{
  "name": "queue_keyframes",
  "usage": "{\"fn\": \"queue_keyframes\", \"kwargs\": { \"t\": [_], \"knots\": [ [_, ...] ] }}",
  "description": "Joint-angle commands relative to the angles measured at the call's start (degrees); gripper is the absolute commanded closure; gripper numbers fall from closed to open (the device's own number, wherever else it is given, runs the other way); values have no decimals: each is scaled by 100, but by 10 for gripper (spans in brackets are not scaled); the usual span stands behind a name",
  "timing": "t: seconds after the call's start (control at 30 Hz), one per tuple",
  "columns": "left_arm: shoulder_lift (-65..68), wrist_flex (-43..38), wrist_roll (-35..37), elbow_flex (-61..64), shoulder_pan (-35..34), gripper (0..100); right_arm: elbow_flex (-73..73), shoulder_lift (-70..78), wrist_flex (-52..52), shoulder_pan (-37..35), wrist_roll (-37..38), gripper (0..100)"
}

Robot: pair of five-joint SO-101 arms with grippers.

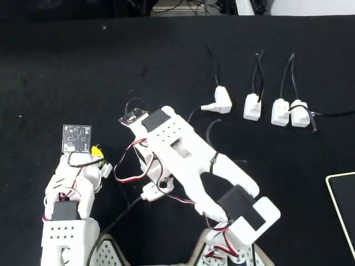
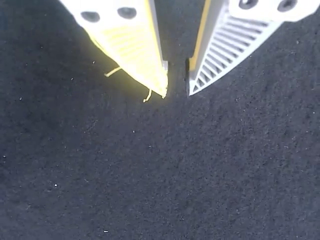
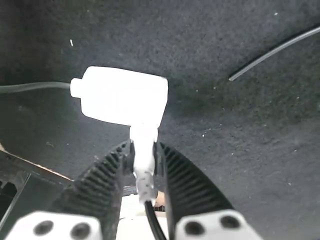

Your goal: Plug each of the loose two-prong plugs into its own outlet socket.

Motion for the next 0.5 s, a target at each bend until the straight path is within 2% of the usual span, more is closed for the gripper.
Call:
{"fn": "queue_keyframes", "kwargs": {
  "t": [0.0,0.17,0.47],
  "knots": [
    [-53,-97,-18,127,-40,920,-233,48,-158,18,-220,988],
    [-53,-97,-18,127,-40,920,-233,57,-404,290,-396,988],
    [-53,-97,-26,127,-40,920,-198,57,-404,281,-431,988]
  ]
}}
